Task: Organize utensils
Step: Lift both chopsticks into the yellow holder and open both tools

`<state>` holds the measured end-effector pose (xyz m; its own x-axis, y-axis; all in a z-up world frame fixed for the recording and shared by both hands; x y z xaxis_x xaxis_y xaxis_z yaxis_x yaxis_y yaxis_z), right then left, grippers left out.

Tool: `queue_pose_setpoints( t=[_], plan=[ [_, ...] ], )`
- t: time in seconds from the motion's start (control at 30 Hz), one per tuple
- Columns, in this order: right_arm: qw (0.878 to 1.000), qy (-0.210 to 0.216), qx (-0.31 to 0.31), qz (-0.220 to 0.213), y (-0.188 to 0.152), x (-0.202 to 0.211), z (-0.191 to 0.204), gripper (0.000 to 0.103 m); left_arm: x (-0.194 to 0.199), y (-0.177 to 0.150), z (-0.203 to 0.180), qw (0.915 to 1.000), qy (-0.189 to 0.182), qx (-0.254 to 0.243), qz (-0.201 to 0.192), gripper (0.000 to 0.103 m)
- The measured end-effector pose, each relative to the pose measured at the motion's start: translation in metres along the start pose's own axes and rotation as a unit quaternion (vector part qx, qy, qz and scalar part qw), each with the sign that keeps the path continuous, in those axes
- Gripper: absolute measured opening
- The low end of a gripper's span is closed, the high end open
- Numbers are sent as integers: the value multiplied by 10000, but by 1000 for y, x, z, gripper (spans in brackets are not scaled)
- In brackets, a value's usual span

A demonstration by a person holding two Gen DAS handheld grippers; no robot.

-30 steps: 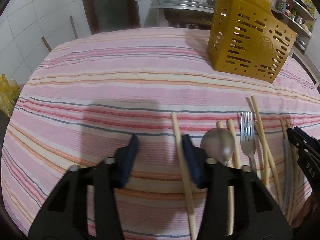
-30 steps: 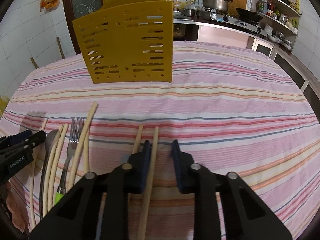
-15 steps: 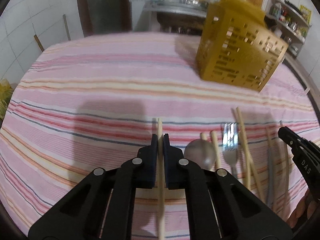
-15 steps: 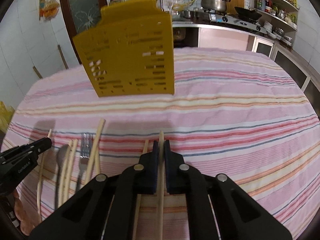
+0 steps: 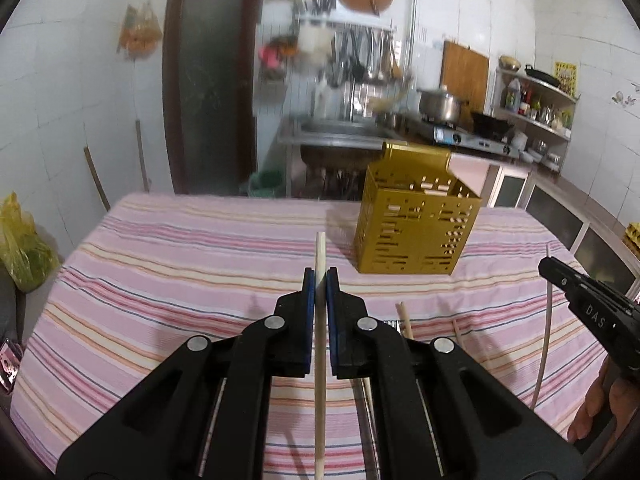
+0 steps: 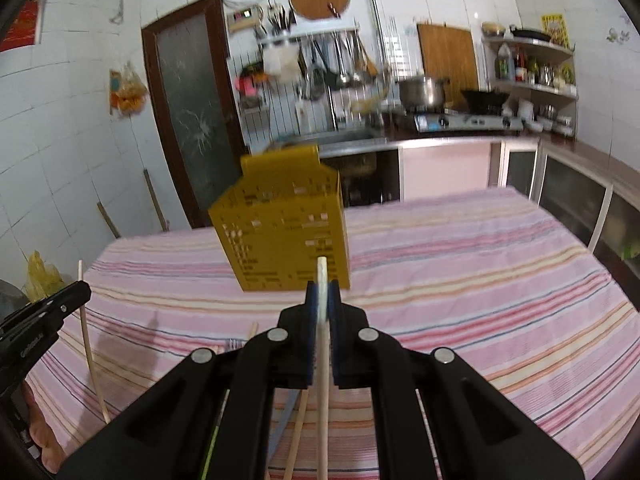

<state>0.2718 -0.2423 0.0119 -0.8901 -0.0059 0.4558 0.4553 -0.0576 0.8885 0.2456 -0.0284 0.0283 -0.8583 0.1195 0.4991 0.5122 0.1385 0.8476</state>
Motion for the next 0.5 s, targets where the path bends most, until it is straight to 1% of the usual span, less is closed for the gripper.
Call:
queue_pose_setpoints(
  t=[0.27,0.37,0.5],
  plan=[
    [9973,-112,152,-707,9,33,5,6,32,5,8,9986,89,45,-525,4],
    [9955,-138,152,-928,21,43,2,6,41,14,8,9978,-6,117,-654,4],
    [9924,-98,98,-1221,47,53,-2,6,54,36,-1,9954,-162,99,-937,4]
  ],
)
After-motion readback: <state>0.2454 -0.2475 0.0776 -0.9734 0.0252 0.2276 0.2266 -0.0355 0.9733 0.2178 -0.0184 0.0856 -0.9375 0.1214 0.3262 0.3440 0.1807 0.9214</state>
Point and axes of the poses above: each gripper's, at about its wrist camera, not at the fingertips, and x roughly against the way its jaws point, z to its left, y to its top, the point moved 8 cm from there along -x, roughly the way its jaws point, and after that the axes turned 8 degrees about x, right-handed, at the moved point
